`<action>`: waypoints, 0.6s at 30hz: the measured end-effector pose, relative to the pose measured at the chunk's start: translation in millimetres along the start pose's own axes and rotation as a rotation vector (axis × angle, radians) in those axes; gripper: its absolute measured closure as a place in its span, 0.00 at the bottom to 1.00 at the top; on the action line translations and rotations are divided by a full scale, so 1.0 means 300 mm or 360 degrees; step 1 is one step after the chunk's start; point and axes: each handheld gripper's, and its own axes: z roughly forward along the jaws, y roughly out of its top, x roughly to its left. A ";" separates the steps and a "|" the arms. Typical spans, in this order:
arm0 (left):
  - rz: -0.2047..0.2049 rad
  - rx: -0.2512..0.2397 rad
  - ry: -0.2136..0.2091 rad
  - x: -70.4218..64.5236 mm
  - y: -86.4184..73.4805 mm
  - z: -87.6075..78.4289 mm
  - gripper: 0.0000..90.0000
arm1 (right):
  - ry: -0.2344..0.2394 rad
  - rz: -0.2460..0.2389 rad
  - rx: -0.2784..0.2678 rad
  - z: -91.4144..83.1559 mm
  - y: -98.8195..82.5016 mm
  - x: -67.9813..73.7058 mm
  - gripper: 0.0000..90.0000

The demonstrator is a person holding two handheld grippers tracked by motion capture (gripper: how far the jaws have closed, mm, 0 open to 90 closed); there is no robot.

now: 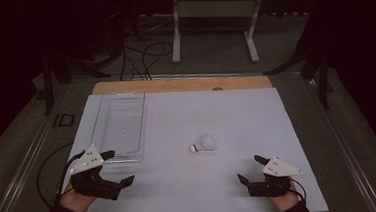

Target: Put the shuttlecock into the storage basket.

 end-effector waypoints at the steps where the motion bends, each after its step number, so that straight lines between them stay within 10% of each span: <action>1: 0.0009 0.0016 -0.0008 -0.002 0.010 0.005 0.00 | 0.0000 -0.0001 0.0001 0.000 0.000 0.000 0.14; 18: 0.0088 0.0094 -0.0025 -0.015 0.080 0.037 0.00 | 0.0003 -0.0008 0.0003 0.000 0.000 0.001 0.14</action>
